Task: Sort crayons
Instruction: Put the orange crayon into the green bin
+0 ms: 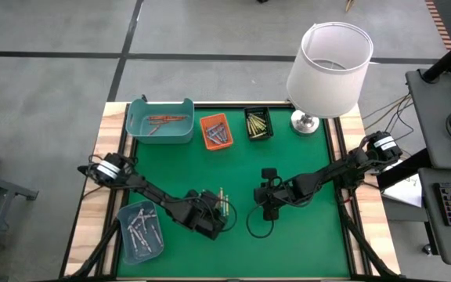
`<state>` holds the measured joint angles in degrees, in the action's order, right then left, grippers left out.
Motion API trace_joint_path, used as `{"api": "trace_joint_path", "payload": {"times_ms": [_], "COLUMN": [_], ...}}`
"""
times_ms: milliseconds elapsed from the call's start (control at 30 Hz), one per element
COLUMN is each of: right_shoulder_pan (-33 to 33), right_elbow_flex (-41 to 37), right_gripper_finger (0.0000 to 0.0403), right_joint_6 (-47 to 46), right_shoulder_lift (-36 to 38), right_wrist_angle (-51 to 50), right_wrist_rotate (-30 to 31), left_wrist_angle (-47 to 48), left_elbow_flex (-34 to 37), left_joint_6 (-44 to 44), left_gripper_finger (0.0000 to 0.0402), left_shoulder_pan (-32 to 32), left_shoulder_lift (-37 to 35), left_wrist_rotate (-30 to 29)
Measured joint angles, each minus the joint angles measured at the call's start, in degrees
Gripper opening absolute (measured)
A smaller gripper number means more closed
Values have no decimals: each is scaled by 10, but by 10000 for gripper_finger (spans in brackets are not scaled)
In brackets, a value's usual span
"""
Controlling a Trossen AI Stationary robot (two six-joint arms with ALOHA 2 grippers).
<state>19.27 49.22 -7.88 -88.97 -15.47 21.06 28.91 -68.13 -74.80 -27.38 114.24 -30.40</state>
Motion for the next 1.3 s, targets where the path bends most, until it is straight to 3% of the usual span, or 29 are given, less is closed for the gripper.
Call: {"api": "trace_joint_path", "payload": {"times_ms": [367,767,1300], "right_shoulder_pan": [0,0,0], "right_elbow_flex": [0,0,0], "right_gripper_finger": [59,59,59], "right_joint_6": [13,30,44], "right_shoulder_lift": [0,0,0], "right_wrist_angle": [16,46,50], "right_wrist_rotate": [0,0,0], "left_wrist_angle": [68,102,160], "left_elbow_flex": [0,1,7], "left_joint_6": [-12,-9,20], "left_gripper_finger": [121,7,2], "left_shoulder_pan": [-6,-12,-18], "left_shoulder_lift": [-2,-2,-81], "left_wrist_rotate": [30,42,37]}}
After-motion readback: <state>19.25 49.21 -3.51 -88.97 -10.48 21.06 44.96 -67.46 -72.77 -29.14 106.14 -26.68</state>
